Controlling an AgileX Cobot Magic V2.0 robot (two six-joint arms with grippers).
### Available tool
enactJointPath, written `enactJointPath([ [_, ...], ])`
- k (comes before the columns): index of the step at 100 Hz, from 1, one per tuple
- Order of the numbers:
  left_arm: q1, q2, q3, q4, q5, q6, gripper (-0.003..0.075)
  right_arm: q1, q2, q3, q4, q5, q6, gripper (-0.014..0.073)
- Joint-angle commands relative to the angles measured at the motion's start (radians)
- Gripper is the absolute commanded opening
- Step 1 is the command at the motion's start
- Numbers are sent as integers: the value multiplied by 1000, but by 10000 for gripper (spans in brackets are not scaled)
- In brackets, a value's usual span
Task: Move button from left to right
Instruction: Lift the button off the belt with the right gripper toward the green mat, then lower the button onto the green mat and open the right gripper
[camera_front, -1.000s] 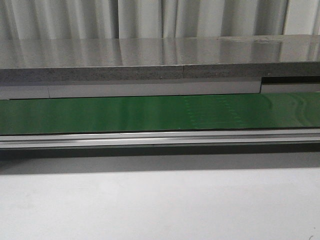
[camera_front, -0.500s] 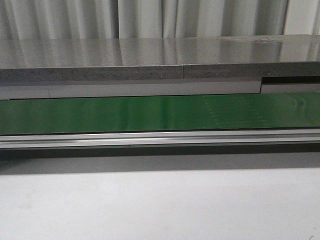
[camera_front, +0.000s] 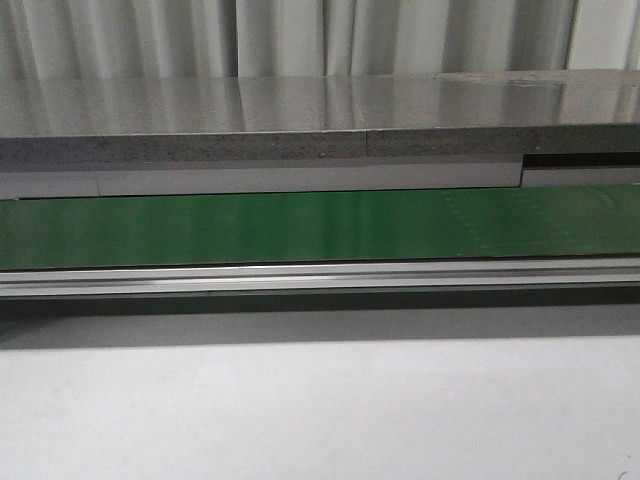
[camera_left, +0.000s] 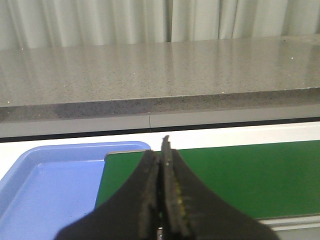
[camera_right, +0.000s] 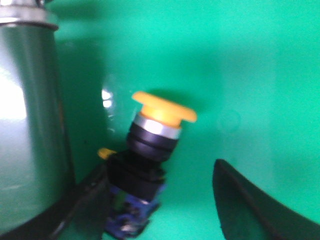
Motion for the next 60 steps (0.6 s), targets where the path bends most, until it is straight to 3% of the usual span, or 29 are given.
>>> enactJointPath([
  [1, -9, 5, -28, -8, -82, -5, -21, -5, -55, -29, 2, -18, -5, 492],
  [31, -9, 5, -28, -8, -82, -5, -21, -5, -122, -30, 24, -44, 2, 489],
  [60, -9, 5, -28, -8, -82, -5, -21, 21, -294, -30, 216, -104, -5, 489],
])
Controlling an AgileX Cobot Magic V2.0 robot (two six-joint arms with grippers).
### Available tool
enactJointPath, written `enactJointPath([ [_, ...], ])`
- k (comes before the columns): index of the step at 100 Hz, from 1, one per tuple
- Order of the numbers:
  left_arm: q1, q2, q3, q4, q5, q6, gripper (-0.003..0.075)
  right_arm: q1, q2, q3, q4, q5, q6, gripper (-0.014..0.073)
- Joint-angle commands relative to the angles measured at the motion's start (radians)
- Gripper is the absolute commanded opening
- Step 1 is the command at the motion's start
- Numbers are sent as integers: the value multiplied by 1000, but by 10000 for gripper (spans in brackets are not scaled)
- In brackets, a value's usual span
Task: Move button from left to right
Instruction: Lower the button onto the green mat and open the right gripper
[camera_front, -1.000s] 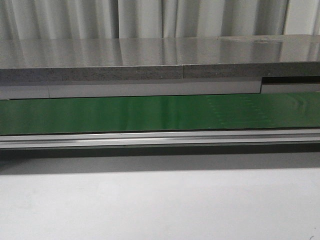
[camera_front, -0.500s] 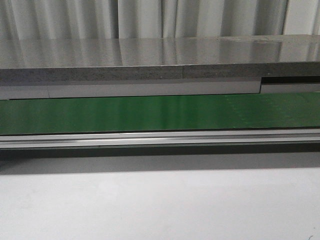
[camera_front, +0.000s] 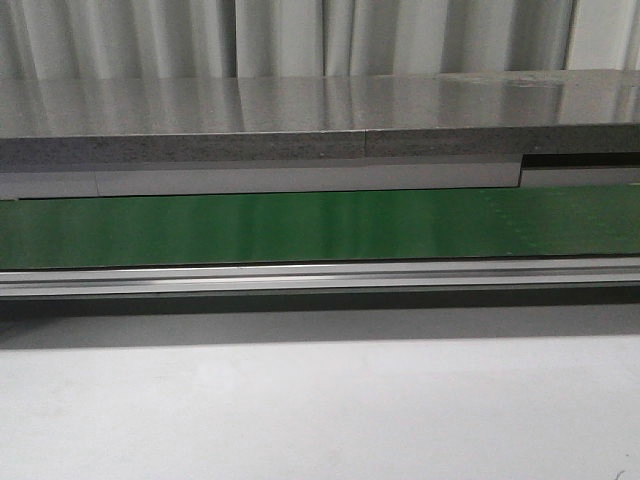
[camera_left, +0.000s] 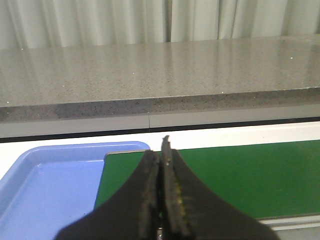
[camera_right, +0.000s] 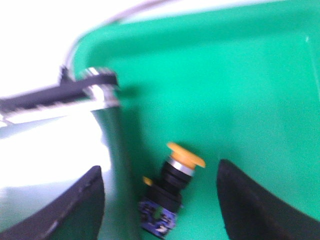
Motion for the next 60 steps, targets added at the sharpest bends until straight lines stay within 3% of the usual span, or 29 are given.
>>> enactJointPath([
  [1, -9, 5, -28, -8, -82, -5, -21, 18, -103, -29, 59, -55, -6, 489],
  [35, -9, 5, -28, -8, -82, -5, -21, 200, -310, -7, 68, -100, -9, 489],
  [60, -9, 5, -28, -8, -82, -5, -21, 347, -549, 232, 69, -314, -9, 489],
])
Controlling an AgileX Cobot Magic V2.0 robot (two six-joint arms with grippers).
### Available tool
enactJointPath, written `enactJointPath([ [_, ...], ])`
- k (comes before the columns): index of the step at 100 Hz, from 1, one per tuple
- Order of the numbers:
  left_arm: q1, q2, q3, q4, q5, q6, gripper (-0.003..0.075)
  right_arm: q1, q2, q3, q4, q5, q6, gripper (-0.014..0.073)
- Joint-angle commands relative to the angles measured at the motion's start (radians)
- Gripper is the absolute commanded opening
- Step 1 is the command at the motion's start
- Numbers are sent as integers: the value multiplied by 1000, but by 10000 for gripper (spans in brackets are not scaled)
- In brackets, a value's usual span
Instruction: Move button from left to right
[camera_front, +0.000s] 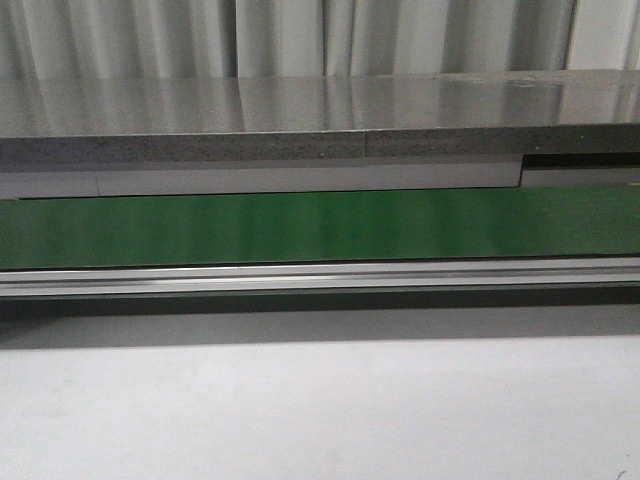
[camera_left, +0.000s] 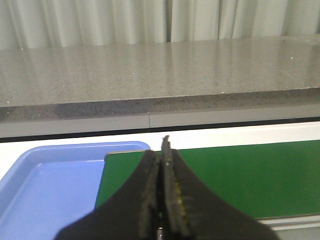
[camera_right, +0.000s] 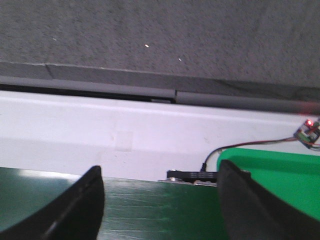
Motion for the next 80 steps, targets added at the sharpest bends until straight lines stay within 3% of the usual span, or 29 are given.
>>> enactJointPath([
  [1, -9, 5, -28, -8, -82, -5, -21, 42, -131, 74, 13, -154, -7, 489],
  [30, -9, 5, -28, -8, -82, -5, -21, 108, -467, 488, 14, -392, -7, 489],
  [58, -9, 5, -28, -8, -82, -5, -21, 108, -810, 778, 16, -423, -7, 489],
  [80, -9, 5, -28, -8, -82, -5, -21, 108, -1026, 884, 16, -421, -7, 486],
])
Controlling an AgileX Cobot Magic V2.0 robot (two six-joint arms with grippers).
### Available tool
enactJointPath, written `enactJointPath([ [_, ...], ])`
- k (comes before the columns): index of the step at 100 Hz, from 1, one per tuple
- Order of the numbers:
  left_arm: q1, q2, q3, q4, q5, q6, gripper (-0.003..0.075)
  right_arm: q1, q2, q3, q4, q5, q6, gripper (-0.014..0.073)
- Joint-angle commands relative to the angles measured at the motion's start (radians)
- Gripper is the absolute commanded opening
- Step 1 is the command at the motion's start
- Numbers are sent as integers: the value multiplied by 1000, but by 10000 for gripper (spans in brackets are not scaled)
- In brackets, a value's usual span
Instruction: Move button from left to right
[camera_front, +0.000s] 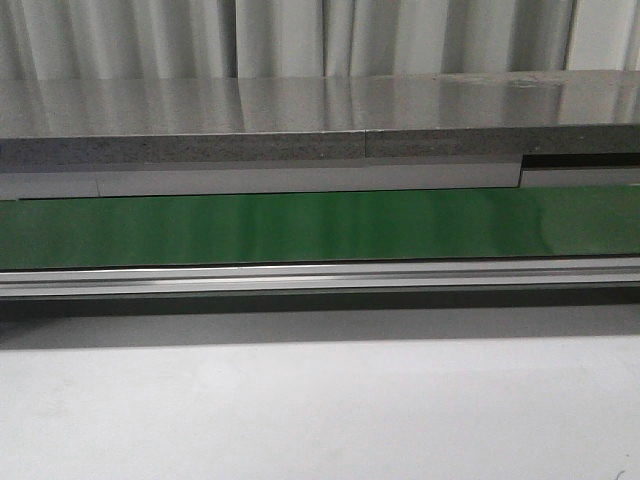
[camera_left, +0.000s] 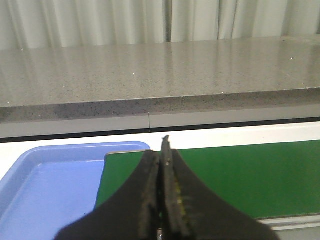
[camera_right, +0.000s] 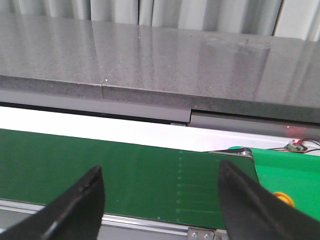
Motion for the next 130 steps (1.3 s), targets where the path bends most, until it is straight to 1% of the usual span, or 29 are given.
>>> enactJointPath([
  [1, -9, 5, -28, -8, -82, -5, -21, 3, -55, 1, 9, -87, -7, 486],
  [16, -9, 5, -28, -8, -82, -5, -21, 3, -84, 12, 9, -87, -7, 484],
  [23, -9, 5, -28, -8, -82, -5, -21, 3, -84, 12, 9, -87, -7, 441],
  [30, -9, 5, -28, -8, -82, -5, -21, 3, -84, 12, 9, -87, -7, 338],
  [35, -9, 5, -28, -8, -82, -5, -21, 3, -84, 12, 9, -87, -7, 228],
  [37, -9, 5, -28, -8, -82, -5, -21, 3, -84, 12, 9, -87, -7, 199],
  [42, -9, 5, -28, -8, -82, -5, -21, 3, -84, 12, 9, -87, -7, 83],
  [44, -9, 5, -28, -8, -82, -5, -21, 3, -84, 12, 9, -87, -7, 55],
  [49, -9, 5, -28, -8, -82, -5, -21, 3, -84, 12, 9, -87, -7, -53],
  [52, -9, 5, -28, -8, -82, -5, -21, 3, -84, 12, 9, -87, -7, -97],
  [56, -9, 5, -28, -8, -82, -5, -21, 3, -84, 12, 9, -88, -7, -83],
  [130, -9, 5, -28, -8, -82, -5, -21, 3, -84, 12, 9, -89, -7, -89],
])
